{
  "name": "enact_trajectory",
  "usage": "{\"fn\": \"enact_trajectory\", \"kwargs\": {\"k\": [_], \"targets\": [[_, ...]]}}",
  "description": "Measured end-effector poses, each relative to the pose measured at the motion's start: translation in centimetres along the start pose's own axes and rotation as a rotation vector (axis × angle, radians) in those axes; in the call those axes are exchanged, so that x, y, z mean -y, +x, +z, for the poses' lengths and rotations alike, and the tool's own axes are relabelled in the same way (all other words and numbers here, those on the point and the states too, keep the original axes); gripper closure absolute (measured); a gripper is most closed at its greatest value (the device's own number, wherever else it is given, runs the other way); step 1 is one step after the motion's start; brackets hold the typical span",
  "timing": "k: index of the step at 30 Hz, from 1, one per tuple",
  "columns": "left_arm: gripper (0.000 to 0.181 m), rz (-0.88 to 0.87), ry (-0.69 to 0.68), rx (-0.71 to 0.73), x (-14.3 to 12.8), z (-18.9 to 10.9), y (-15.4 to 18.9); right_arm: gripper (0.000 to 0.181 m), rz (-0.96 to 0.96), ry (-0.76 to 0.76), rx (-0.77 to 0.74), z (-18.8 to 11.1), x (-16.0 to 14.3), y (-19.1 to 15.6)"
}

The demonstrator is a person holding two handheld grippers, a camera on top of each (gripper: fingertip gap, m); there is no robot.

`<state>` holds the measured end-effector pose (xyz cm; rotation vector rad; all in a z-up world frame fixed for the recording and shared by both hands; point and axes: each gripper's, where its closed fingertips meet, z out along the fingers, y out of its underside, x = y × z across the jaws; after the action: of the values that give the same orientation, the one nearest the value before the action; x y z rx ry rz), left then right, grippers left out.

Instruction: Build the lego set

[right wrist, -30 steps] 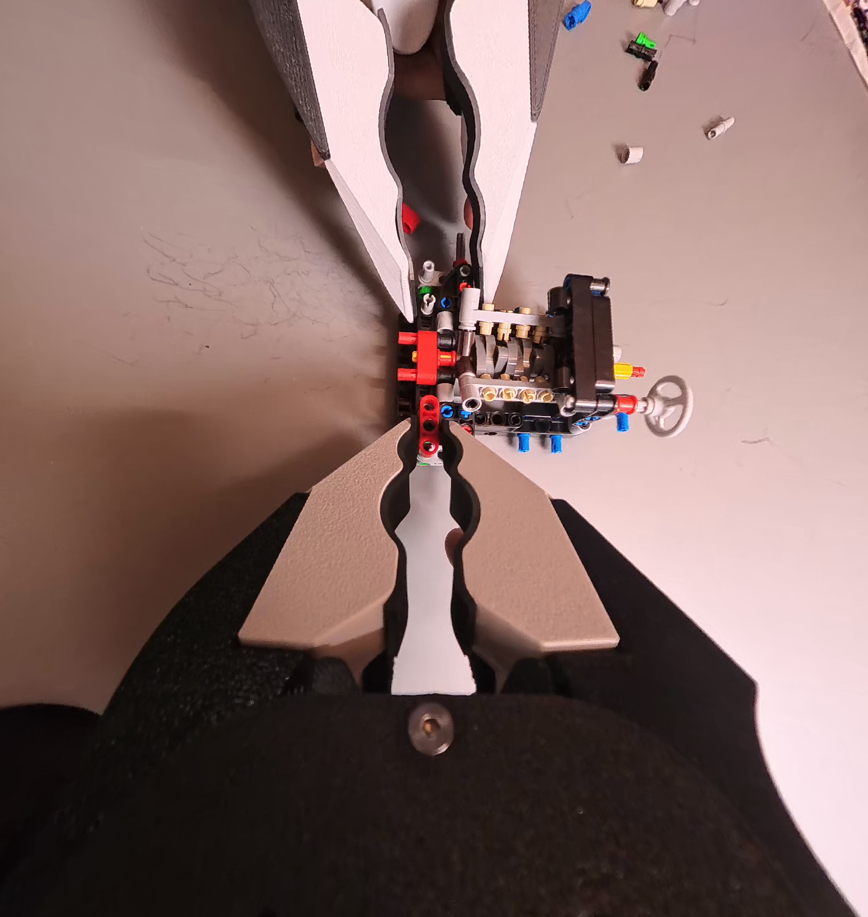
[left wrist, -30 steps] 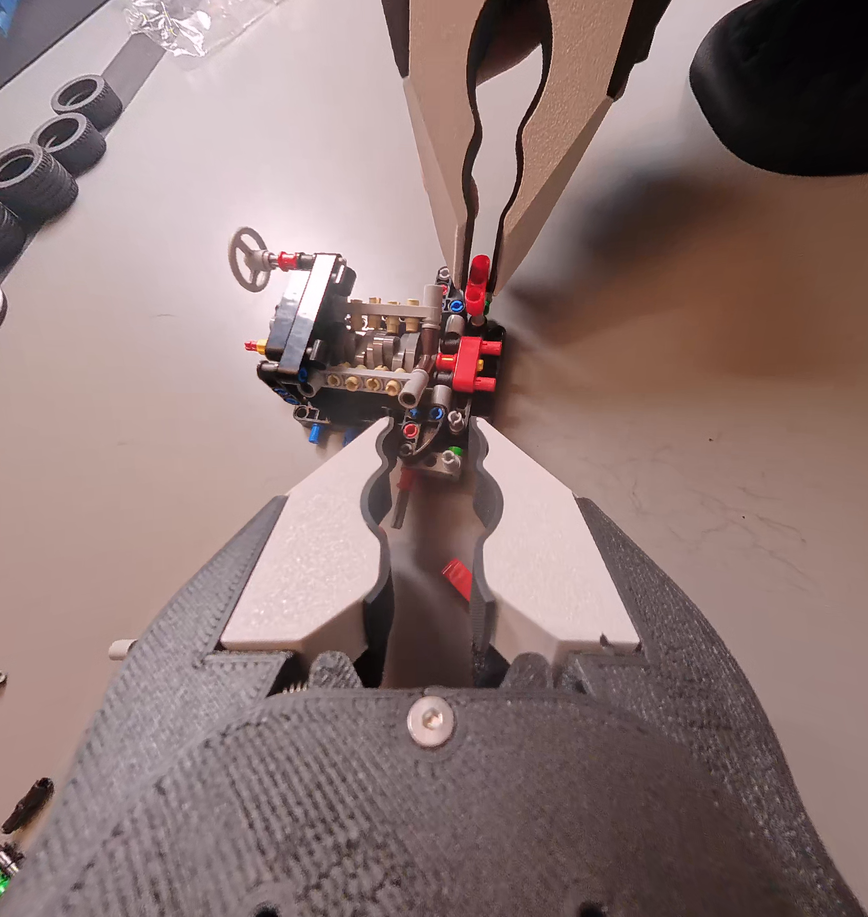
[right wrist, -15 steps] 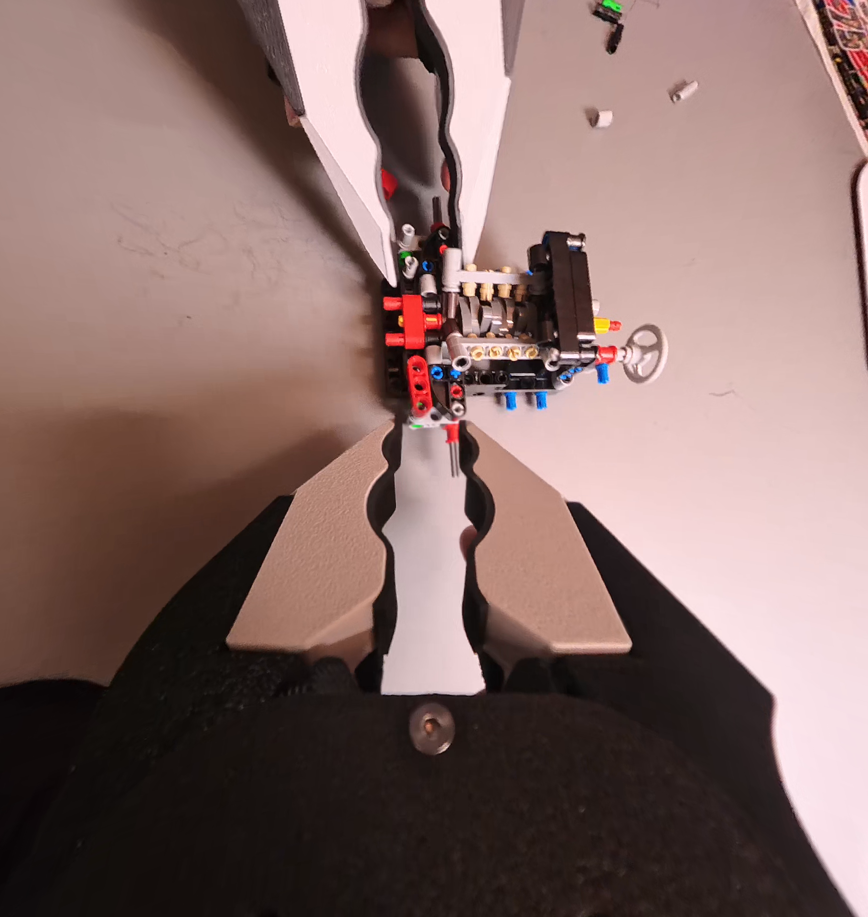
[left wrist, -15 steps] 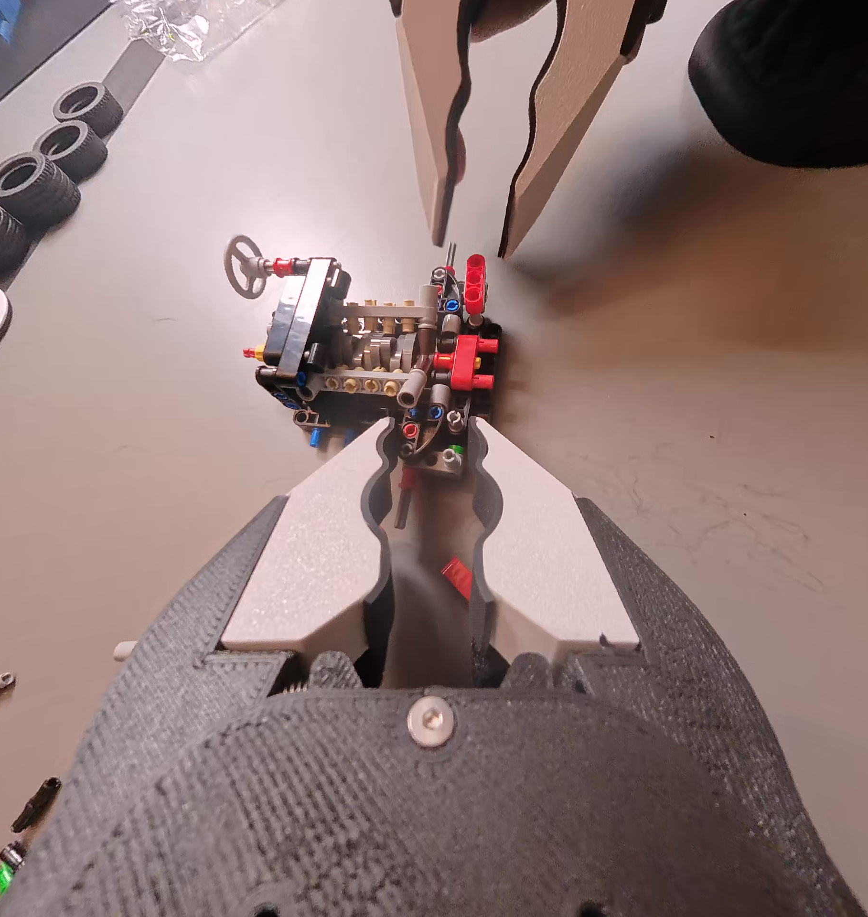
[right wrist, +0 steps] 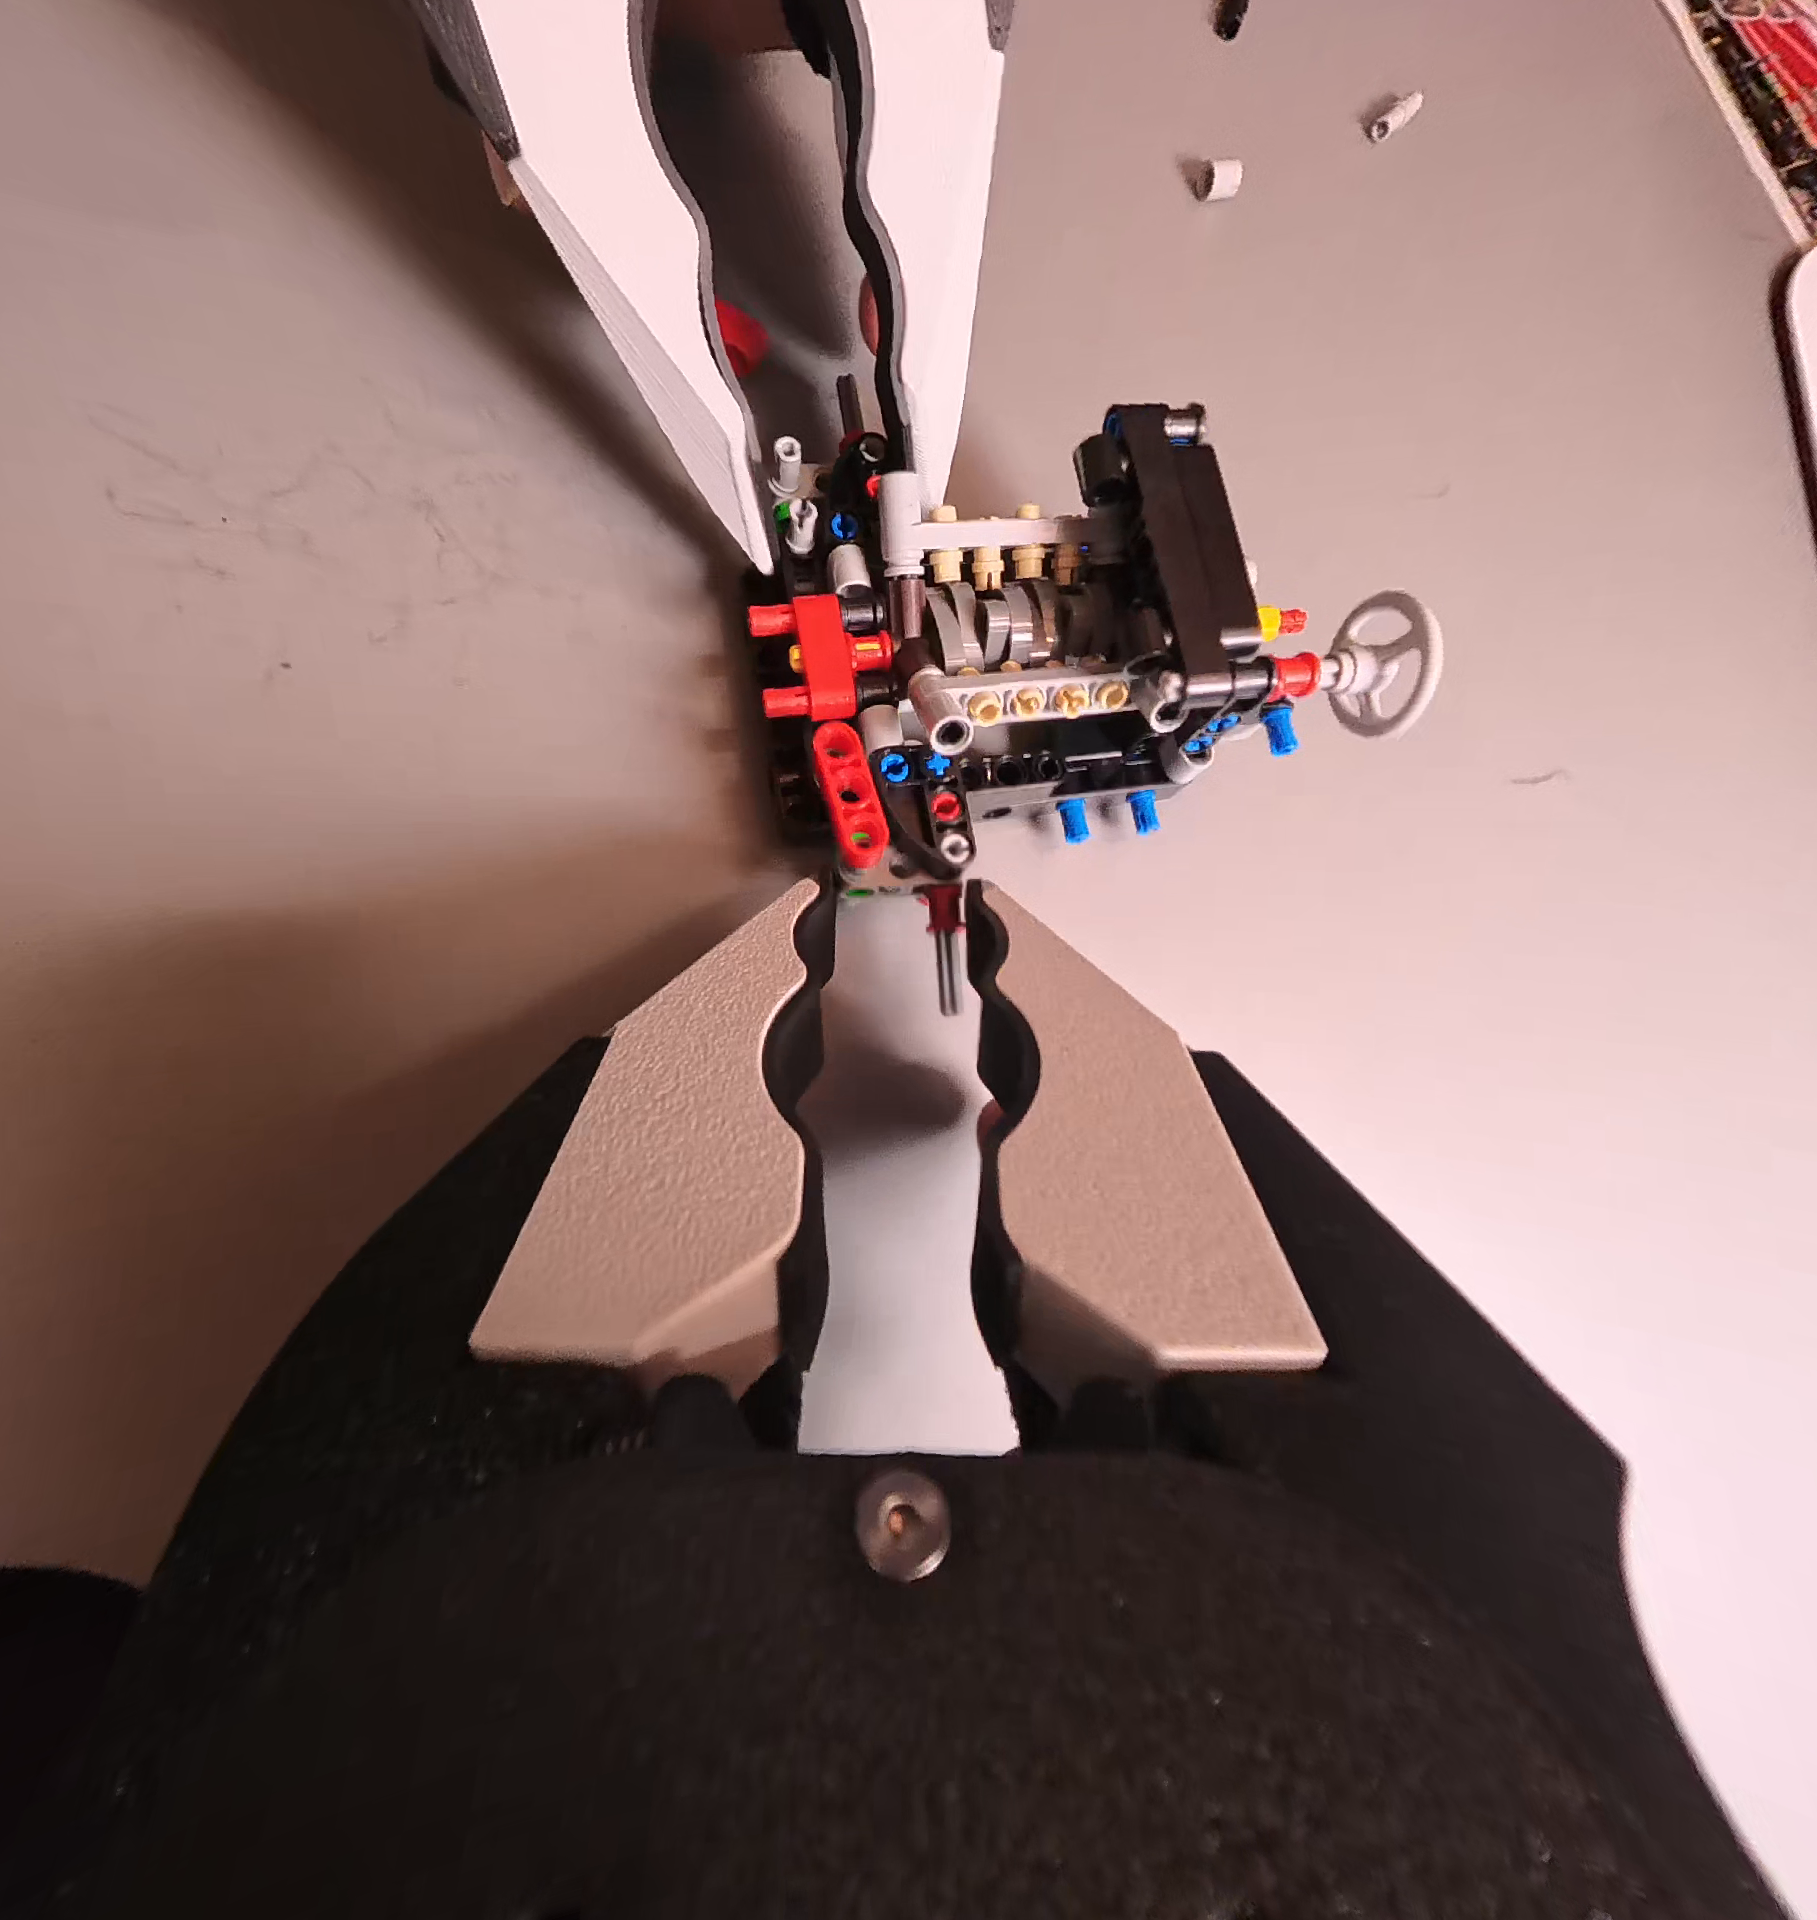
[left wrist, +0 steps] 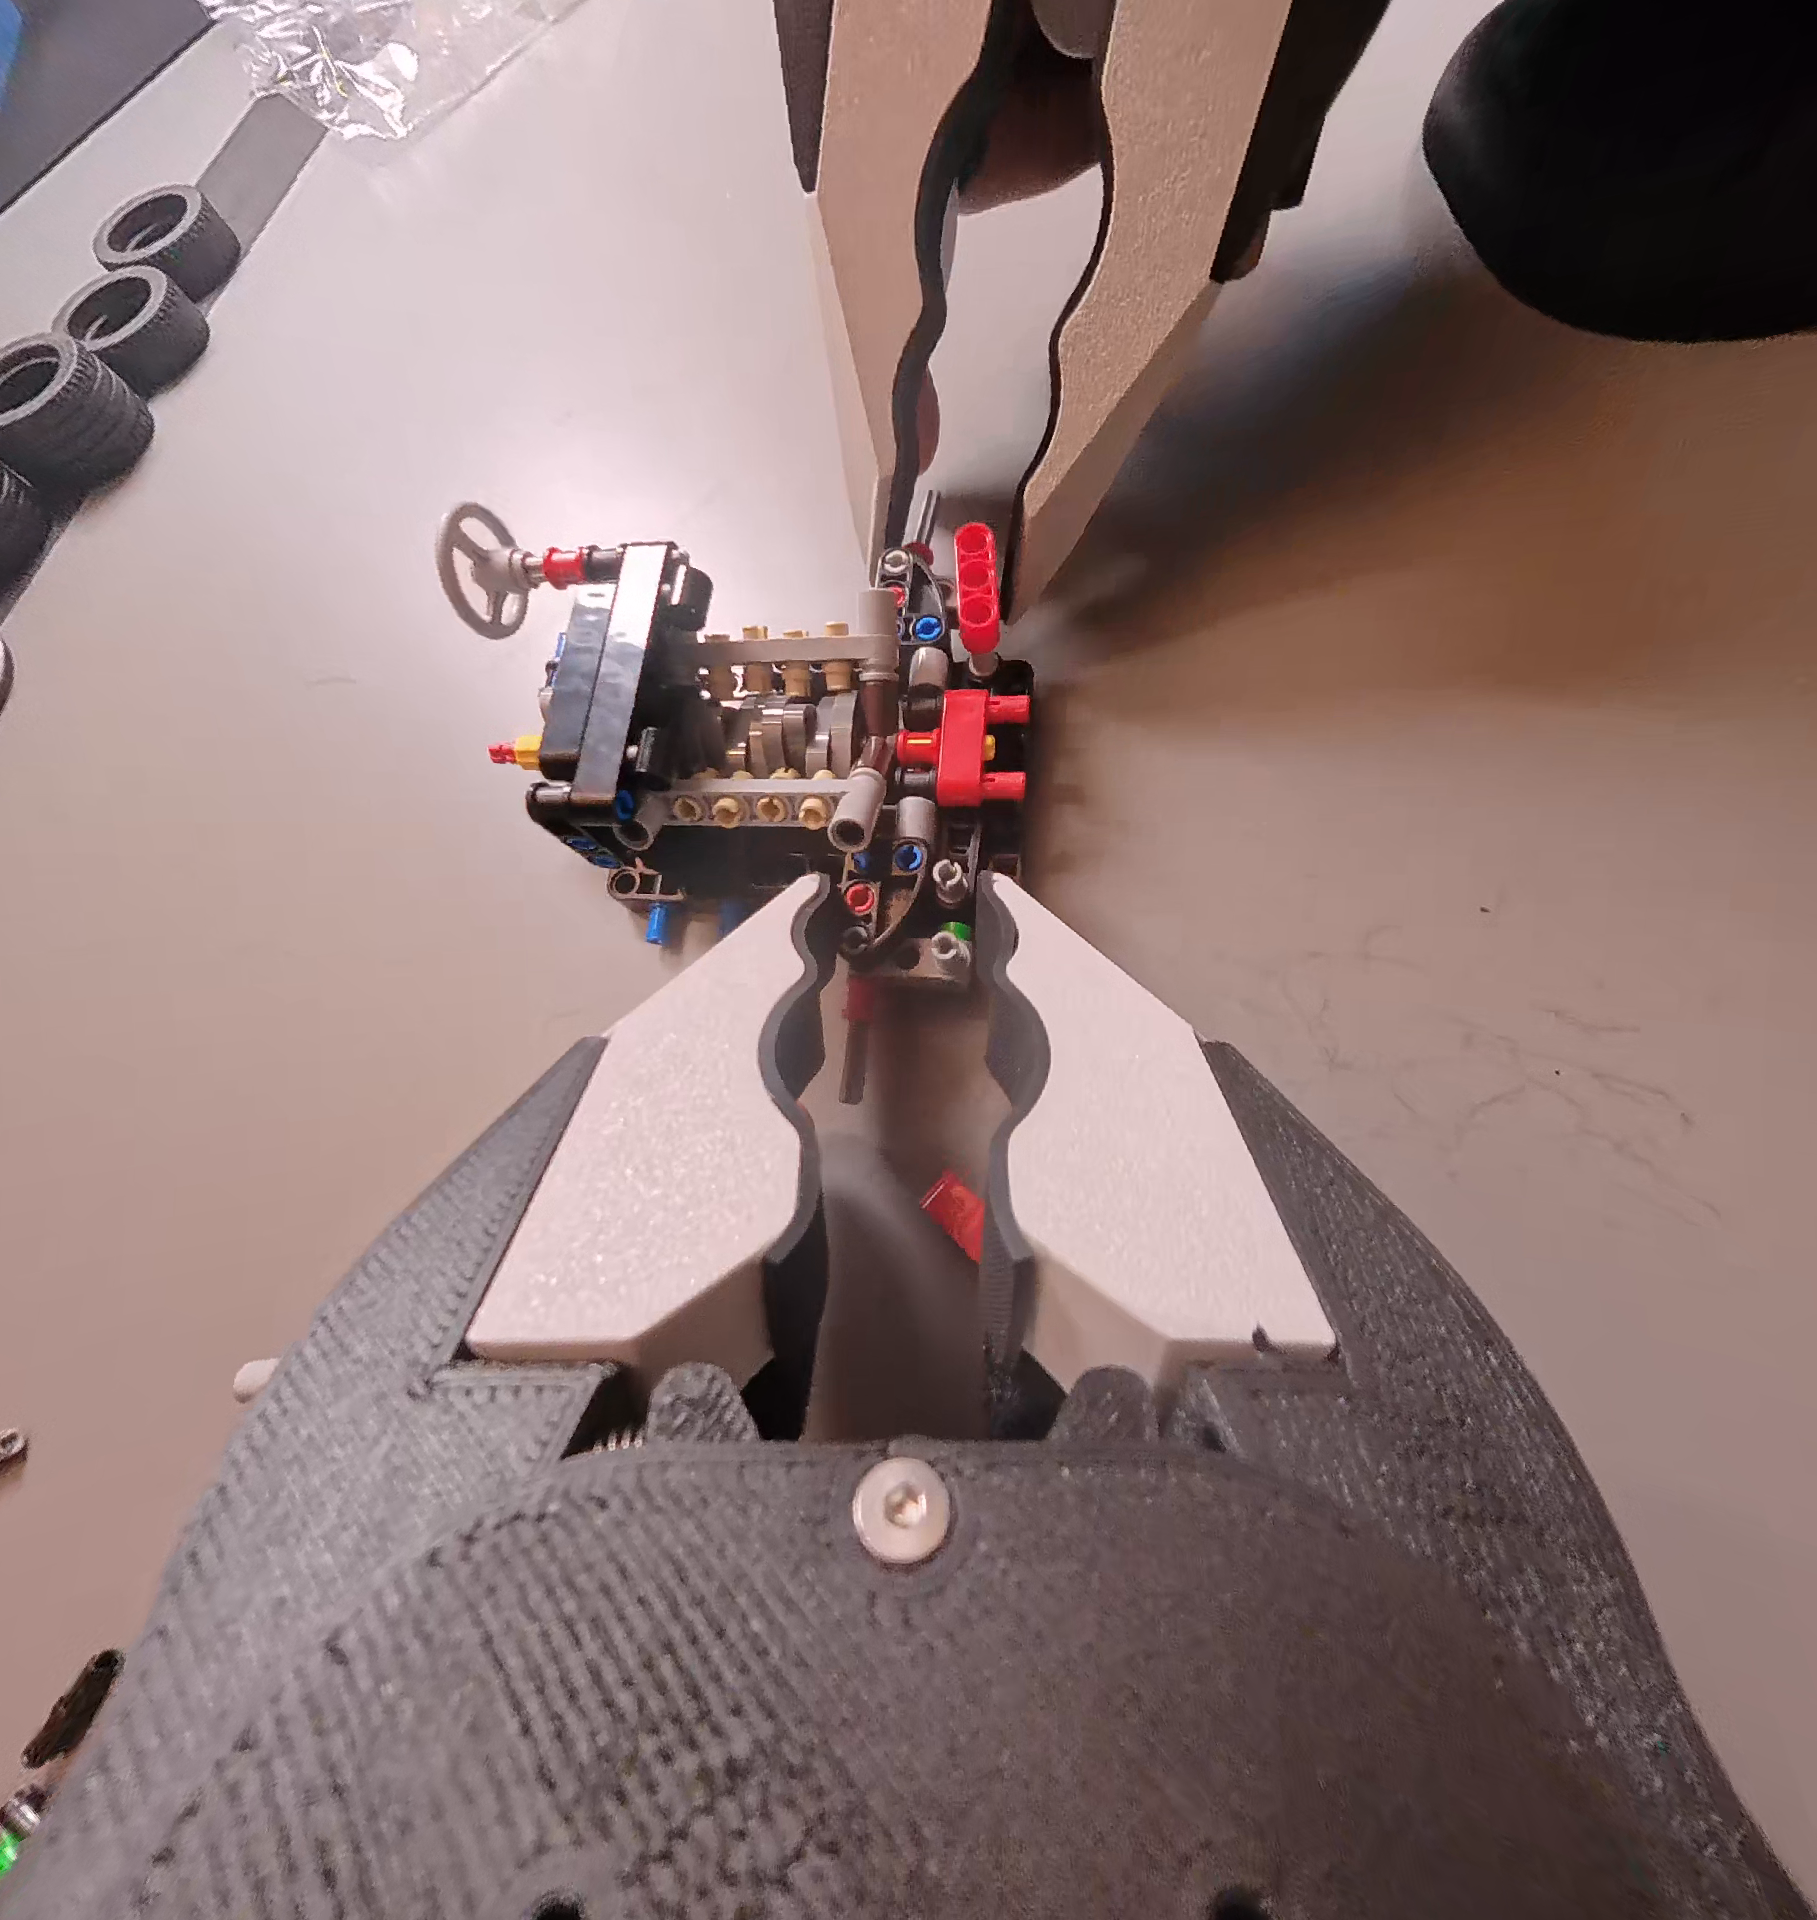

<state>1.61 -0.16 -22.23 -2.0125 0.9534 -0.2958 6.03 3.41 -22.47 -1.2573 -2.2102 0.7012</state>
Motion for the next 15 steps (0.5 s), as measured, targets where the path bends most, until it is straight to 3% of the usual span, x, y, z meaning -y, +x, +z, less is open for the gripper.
{"fn": "enact_trajectory", "kwargs": {"k": [4,10,15], "targets": [[0.157,0.000,-0.001,0.002,0.0,0.0,-0.1,0.169,0.008,-0.017,-0.072,-0.8,-1.0,1.5],[0.157,0.006,-0.003,0.005,0.0,0.0,0.0,0.165,0.002,-0.008,-0.078,-1.4,-0.8,1.3],[0.157,0.014,-0.002,0.002,0.0,-0.1,0.0,0.181,-0.002,0.011,-0.101,-1.3,-0.6,1.7]]}}
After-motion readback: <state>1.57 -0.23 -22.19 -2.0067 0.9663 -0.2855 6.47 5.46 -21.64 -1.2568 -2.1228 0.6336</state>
